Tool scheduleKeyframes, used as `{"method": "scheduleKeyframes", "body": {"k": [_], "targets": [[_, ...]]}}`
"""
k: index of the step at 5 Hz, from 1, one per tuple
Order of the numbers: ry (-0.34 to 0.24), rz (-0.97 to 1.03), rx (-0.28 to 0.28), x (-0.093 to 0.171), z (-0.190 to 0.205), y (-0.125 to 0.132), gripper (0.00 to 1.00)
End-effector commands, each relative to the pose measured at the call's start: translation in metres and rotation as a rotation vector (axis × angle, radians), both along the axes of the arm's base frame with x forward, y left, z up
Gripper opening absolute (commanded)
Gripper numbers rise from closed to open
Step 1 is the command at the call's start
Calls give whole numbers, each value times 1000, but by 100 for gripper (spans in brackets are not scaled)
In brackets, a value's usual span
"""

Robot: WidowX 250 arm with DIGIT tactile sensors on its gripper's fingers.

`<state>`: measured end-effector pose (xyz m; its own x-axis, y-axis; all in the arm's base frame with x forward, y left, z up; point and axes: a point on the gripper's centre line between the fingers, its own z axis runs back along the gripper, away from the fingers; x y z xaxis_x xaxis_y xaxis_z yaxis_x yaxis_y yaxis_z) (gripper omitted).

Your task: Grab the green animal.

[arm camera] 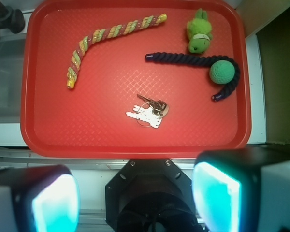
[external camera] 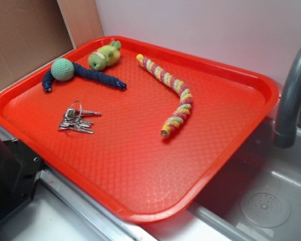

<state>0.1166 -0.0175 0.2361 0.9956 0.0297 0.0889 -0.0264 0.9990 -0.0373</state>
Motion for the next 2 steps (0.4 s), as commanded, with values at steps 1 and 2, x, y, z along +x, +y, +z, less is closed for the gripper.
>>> {"method": "scheduleKeyframes", "body": {"k": [1,2], "targets": [[0,0,0,0,0,0,100],[-53,91,19,17,-14,15,100]]}}
